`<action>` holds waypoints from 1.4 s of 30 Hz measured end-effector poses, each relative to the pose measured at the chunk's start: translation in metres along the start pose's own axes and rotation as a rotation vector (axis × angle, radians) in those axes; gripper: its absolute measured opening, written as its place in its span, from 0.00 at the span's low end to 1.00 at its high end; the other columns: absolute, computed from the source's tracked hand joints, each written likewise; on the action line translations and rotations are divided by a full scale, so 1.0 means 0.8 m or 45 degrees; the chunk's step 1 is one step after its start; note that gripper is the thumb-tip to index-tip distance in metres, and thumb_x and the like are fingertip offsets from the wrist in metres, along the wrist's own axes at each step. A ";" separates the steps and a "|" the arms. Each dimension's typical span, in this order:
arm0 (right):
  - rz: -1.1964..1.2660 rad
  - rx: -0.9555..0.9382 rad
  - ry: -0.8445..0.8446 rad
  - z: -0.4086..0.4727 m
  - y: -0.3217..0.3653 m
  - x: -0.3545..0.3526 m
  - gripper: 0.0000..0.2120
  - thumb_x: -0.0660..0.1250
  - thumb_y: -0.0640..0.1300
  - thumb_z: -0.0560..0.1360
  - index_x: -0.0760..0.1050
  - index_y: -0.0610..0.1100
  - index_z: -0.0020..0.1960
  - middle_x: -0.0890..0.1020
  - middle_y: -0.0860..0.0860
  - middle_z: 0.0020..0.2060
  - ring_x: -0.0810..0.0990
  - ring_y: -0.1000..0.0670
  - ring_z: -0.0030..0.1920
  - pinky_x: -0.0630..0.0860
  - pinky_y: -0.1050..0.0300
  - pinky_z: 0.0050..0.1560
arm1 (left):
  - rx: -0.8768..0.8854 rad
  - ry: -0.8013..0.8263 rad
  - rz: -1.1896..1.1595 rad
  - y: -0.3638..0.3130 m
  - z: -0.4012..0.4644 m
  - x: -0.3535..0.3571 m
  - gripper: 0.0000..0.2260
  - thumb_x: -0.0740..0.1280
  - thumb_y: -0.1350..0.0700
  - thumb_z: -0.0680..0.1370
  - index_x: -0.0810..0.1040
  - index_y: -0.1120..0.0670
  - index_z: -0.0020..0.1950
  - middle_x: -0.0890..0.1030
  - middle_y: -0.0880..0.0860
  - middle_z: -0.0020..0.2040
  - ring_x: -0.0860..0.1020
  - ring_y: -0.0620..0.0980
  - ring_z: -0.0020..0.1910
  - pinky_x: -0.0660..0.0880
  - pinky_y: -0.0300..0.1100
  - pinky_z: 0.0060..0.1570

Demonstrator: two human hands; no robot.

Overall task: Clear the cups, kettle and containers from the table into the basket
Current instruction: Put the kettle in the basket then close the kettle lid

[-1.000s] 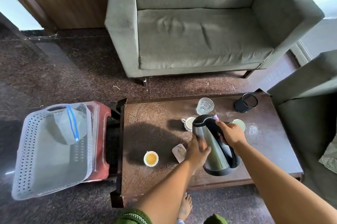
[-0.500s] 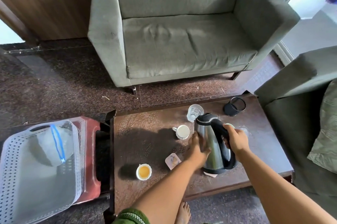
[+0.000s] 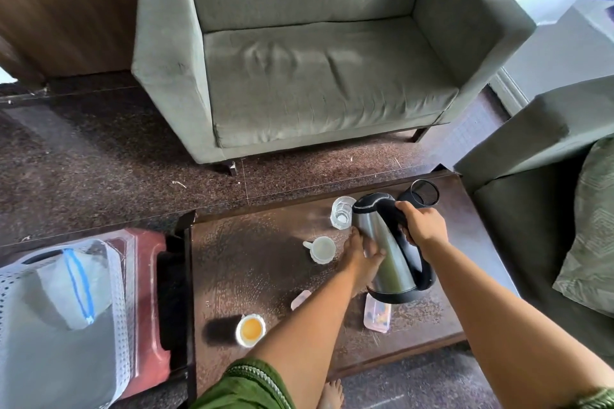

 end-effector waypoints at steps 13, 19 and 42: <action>-0.195 0.079 0.108 0.022 0.038 0.017 0.24 0.64 0.58 0.72 0.75 0.41 0.26 0.76 0.49 0.18 0.74 0.47 0.21 0.72 0.57 0.32 | -0.011 -0.016 0.010 -0.003 0.017 -0.007 0.39 0.66 0.45 0.76 0.47 0.50 0.79 0.60 0.53 0.76 0.63 0.54 0.74 0.63 0.49 0.71; -0.120 0.104 0.169 0.028 0.041 0.022 0.25 0.65 0.60 0.74 0.74 0.40 0.31 0.77 0.45 0.25 0.71 0.48 0.21 0.68 0.59 0.24 | -0.045 -0.041 0.008 -0.002 0.018 -0.008 0.38 0.66 0.46 0.77 0.46 0.51 0.79 0.59 0.55 0.76 0.62 0.55 0.74 0.63 0.49 0.72; -0.144 0.140 0.230 0.029 0.044 0.025 0.25 0.64 0.61 0.75 0.75 0.39 0.36 0.77 0.45 0.27 0.71 0.50 0.22 0.67 0.63 0.20 | -0.118 0.042 0.054 -0.002 0.015 -0.007 0.40 0.65 0.43 0.76 0.43 0.50 0.79 0.57 0.54 0.78 0.64 0.55 0.74 0.64 0.50 0.71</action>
Point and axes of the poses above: each hand's wrist, its own z-axis towards the middle knuckle, its own x-axis out of the palm, y = z × x, the point moved 4 cm from there along z, towards the middle knuckle
